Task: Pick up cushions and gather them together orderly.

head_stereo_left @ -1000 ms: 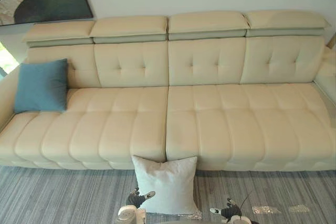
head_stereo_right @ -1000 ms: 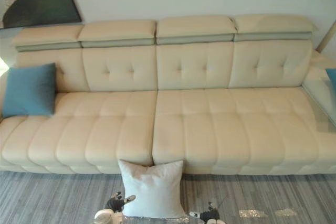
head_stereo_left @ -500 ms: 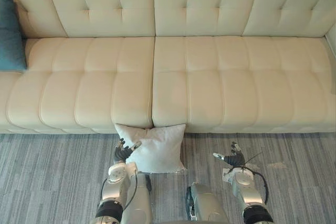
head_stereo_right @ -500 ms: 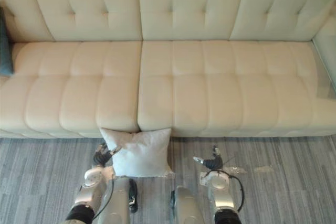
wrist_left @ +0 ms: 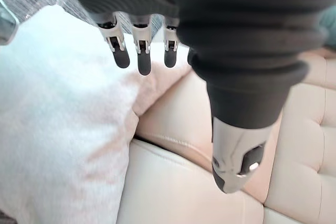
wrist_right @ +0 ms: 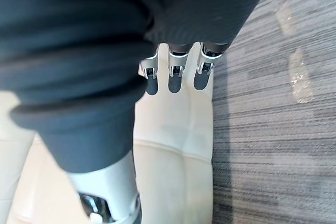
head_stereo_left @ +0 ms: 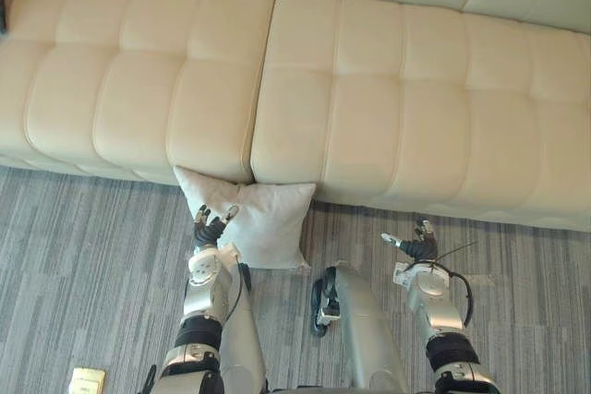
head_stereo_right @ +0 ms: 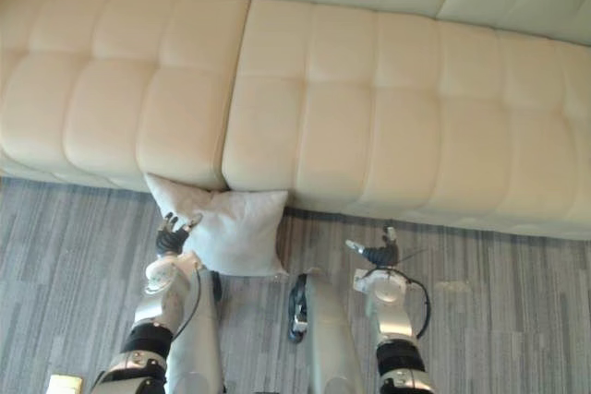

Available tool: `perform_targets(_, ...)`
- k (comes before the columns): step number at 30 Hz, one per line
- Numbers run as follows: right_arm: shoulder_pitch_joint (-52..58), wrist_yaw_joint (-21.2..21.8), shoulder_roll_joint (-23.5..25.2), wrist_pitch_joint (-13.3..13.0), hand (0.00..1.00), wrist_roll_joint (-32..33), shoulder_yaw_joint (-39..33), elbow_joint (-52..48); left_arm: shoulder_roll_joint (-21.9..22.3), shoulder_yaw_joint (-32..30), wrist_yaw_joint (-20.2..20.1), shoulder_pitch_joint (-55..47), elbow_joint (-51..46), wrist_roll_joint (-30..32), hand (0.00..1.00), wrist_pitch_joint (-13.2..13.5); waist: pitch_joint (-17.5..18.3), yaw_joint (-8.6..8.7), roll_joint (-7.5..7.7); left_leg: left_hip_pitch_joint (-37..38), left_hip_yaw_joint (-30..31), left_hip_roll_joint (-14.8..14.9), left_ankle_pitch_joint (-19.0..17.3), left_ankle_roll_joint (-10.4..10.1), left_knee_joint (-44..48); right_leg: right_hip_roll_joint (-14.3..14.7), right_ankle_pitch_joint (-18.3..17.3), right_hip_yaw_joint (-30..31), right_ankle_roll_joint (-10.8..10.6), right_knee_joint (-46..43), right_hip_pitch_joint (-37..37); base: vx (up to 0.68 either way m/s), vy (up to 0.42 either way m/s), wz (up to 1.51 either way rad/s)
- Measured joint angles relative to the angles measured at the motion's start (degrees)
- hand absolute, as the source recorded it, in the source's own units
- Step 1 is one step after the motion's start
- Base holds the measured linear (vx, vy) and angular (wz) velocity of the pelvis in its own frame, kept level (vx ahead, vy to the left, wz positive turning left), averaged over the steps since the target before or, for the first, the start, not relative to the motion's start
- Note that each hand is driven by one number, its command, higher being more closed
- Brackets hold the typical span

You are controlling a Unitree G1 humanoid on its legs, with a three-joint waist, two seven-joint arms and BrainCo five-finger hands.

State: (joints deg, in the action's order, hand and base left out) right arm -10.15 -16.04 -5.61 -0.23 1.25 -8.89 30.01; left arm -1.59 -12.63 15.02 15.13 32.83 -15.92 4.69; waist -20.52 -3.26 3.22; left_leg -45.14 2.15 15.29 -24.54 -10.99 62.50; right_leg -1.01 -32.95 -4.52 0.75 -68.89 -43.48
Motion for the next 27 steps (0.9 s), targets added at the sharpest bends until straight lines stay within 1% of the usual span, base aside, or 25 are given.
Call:
perform_targets(2, 0.14, 0.03, 0.52, 0.00, 0.00, 0.00, 0.01, -0.01, -0.12, -0.01, 0.03, -0.30, -0.06, 0.01, 0.00, -0.02, -0.41, -0.45, 0.07, -1.20, 0.21, 0.01, -0.58, 0.05, 1.26, -0.30, -0.47, -0.11, -0.85, -0.65, -0.64, -0.14, 0.057, 0.10)
perform_targets(5, 0.18, 0.20, 1.21, 0.01, 0.00, 0.00, 0.09, 0.01, -0.74, -0.03, 0.57, -0.68, -0.06, 0.01, 0.00, -0.09, -0.42, -0.48, 0.05, -3.10, 0.58, -1.05, -0.43, 0.38, 2.36, -1.48, -0.40, -0.38, -0.80, -1.13, -1.70, -0.09, 0.098, 0.14)
perform_targets(8, 0.08, 0.25, 1.25, -0.02, 0.00, 0.00, 0.07, 0.00, -2.33, -0.10, 0.92, -0.56, -0.10, 0.06, 0.00, -0.08, -0.41, -0.64, 0.07, -5.75, 1.23, -2.11, -0.03, 1.05, 3.25, -2.75, -0.07, -1.00, -0.84, -1.64, -3.37, -0.01, 0.071, 0.21)
perform_targets(9, 0.09, 0.27, 1.28, 0.00, 0.00, 0.00, 0.07, 0.03, -2.44, -0.50, 0.99, -0.53, -0.11, 0.07, 0.00, -0.09, -0.42, -0.69, 0.07, -6.32, 1.46, -2.30, -0.02, 1.05, 3.62, -2.94, 0.12, -1.13, -0.45, -1.93, -3.74, 0.03, 0.040, 0.13)
perform_targets(11, -0.19, 0.27, 1.34, -0.04, 0.00, 0.01, 0.03, 0.01, -2.53, -1.97, 1.07, -0.31, -0.11, 0.07, 0.00, -0.09, -0.42, -1.19, 0.08, -7.89, 1.61, -2.68, 0.02, 0.96, 4.56, -3.26, 0.04, -1.23, -0.57, -2.75, -5.10, 0.05, 0.033, 0.06)
perform_targets(16, -1.13, 0.27, 1.86, -0.18, 0.00, 1.86, 0.04, 0.08, -3.37, -2.01, 1.08, 0.70, -0.12, 0.07, 0.00, -0.11, -0.45, -1.60, 0.11, -10.36, 1.85, -3.01, 0.20, 0.93, 4.82, -3.64, -0.06, -1.50, -0.75, -3.33, -7.49, 0.03, 0.004, 0.03)
perform_targets(20, -4.41, 0.19, 1.82, -0.52, 0.00, 4.05, -0.19, 0.09, -4.56, -2.00, 1.11, 4.71, -0.82, 0.07, 0.00, -0.10, -1.00, -1.35, 0.24, -16.12, 2.19, -3.80, 0.98, 1.14, 6.27, -4.22, -0.15, -1.30, -0.92, -5.72, -13.51, -0.04, -0.013, 0.06)
perform_targets(21, -7.02, 0.18, 1.83, -0.55, 0.00, 5.46, -0.60, 0.08, -5.78, -2.01, 1.15, 7.04, -0.84, 0.08, 0.00, -0.10, -2.41, -1.03, 0.24, -18.59, 2.54, -3.99, 1.22, 1.01, 7.28, -4.37, -0.14, -1.33, -0.92, -7.02, -15.87, -0.08, -0.006, 0.03)
perform_targets(22, -8.23, 0.15, 1.84, -0.56, 0.00, 6.06, -0.80, 0.07, -6.34, -2.04, 1.27, 7.96, -0.88, 0.08, 0.00, -0.10, -2.84, -0.81, 0.20, -19.82, 2.81, -4.07, 1.36, 0.96, 7.78, -4.39, -0.14, -1.42, -0.92, -7.49, -17.01, -0.10, -0.007, 0.07)
perform_targets(23, -10.33, 0.10, 2.01, -0.67, 0.00, 6.54, -1.53, 0.05, -7.29, -2.18, 1.49, 9.36, -0.97, 0.07, 0.00, -0.10, -3.33, -0.44, 0.36, -22.49, 3.14, -4.31, 1.61, 1.03, 8.63, -4.53, -0.14, -1.47, -0.92, -8.57, -19.67, -0.08, -0.005, 0.07)
perform_targets(25, -13.56, -0.27, 1.99, -0.88, 0.00, 7.92, -2.17, -0.12, -8.47, -2.22, 2.17, 11.71, -2.54, 0.06, 0.00, -0.10, -4.92, -0.16, 0.68, -25.59, 3.29, -4.84, 2.03, 0.90, 9.75, -5.06, -0.13, -1.32, -0.92, -10.22, -22.87, -0.07, 0.000, 0.09)
perform_targets(27, -16.72, -0.75, 1.58, -0.94, 0.00, 8.43, -2.15, -0.21, -9.20, -3.44, 2.75, 14.76, -3.12, 0.00, 0.00, -0.06, -5.41, -0.18, 0.84, -30.42, 3.49, -5.03, 2.24, 1.04, 11.46, -5.32, -0.14, -1.15, -0.92, -12.14, -27.69, -0.06, 0.007, 0.04)
